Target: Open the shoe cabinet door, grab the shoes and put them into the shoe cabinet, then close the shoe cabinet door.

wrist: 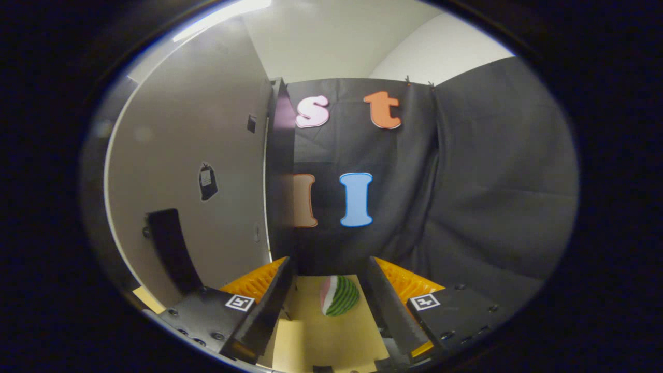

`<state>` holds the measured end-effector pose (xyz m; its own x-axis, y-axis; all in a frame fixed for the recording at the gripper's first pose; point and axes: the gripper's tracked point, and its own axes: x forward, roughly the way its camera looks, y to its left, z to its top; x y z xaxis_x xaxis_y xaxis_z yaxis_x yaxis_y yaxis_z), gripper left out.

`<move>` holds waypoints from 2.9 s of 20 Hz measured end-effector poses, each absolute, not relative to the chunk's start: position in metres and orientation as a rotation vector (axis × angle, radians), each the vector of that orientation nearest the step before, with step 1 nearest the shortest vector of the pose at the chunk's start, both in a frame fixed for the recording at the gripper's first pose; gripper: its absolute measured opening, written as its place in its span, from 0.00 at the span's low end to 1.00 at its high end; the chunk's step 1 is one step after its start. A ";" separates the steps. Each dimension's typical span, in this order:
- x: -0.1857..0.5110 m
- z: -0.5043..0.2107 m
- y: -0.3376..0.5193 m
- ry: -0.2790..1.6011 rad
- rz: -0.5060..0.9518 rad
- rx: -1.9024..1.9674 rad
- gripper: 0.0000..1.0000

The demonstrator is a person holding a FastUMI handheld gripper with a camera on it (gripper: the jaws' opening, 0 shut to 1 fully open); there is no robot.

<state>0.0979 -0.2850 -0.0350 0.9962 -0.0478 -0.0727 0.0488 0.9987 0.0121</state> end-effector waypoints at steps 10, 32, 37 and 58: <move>0.110 -0.036 -0.259 0.072 -0.003 -0.009 0.93; 0.105 -0.029 -0.089 0.038 0.008 0.012 0.92; 0.130 -0.042 -0.025 0.062 0.025 -0.029 0.92; 0.239 -0.070 0.095 0.091 -0.012 0.043 0.93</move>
